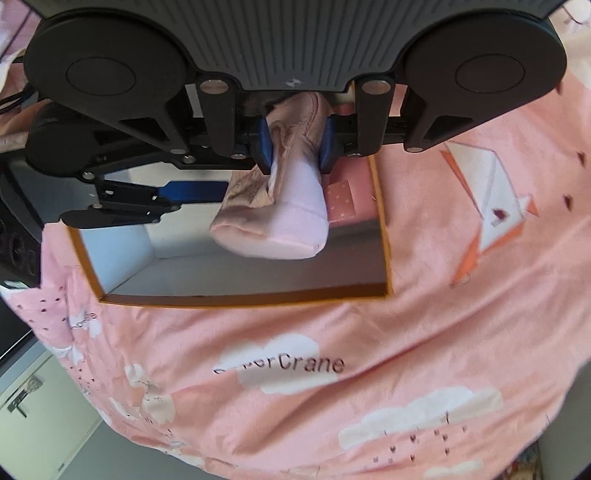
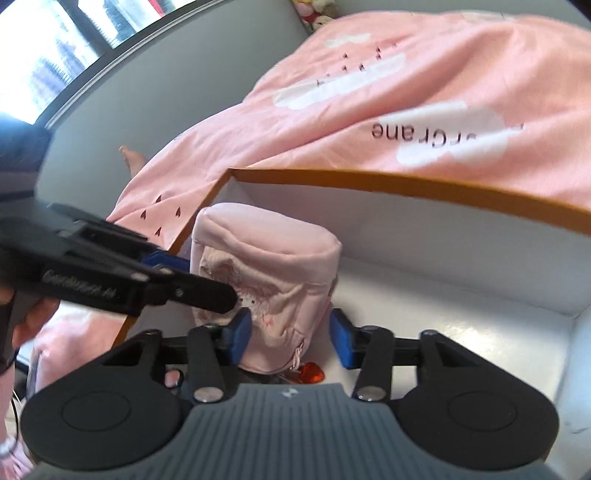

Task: Organize objects
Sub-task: 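Lower the pink pouch into the orange box and open the left gripper, then withdraw both grippers from the orange box toward the plush toys, then grasp the red panda plush with the left gripper while the right grasps the white striped plush, then lift both plushes and carry them over the orange box, then lower both plushes into the orange box beside the pink pouch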

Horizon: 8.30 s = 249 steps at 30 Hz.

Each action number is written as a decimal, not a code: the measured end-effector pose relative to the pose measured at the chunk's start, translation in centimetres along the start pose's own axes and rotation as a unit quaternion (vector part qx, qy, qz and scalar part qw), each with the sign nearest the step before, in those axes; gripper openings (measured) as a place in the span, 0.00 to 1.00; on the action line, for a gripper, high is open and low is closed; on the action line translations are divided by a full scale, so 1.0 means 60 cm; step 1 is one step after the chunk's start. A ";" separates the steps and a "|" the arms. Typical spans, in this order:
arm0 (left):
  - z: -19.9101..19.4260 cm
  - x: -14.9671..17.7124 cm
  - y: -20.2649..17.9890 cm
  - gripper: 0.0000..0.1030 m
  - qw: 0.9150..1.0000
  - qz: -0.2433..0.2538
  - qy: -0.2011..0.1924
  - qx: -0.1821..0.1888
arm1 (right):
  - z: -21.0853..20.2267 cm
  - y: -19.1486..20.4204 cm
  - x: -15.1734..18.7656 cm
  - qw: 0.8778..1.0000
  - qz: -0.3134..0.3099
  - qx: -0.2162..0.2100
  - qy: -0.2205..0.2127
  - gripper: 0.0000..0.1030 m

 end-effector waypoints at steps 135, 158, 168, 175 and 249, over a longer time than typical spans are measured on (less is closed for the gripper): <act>-0.043 0.326 -0.286 0.71 0.991 -0.010 0.017 0.136 | -0.324 0.117 0.384 0.962 -0.055 0.269 0.001 0.30; 0.041 0.319 -0.279 0.77 0.986 -0.099 0.070 0.110 | -0.204 0.064 0.398 0.836 -0.395 0.313 0.216 0.67; 0.008 0.333 -0.255 0.62 0.985 -0.094 0.053 0.137 | -0.229 0.056 0.376 0.843 -0.378 0.331 0.190 0.57; -0.035 0.333 -0.233 0.58 0.986 -0.088 0.018 0.140 | -0.297 0.095 0.322 0.906 -0.275 0.298 0.118 0.54; 0.103 -0.004 -0.153 0.54 0.998 -0.043 0.002 0.055 | -0.158 -0.031 0.079 0.966 -0.104 0.228 0.069 0.43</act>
Point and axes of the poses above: each gripper's, at about its wrist camera, not at the fingertips, and z roughly the way its jaws point, y to its left, x to its underside, the point moved 8 cm from there along z, roughly the way its jaws point, and after that the axes turned 10 degrees about -x, right-handed, at the moved point
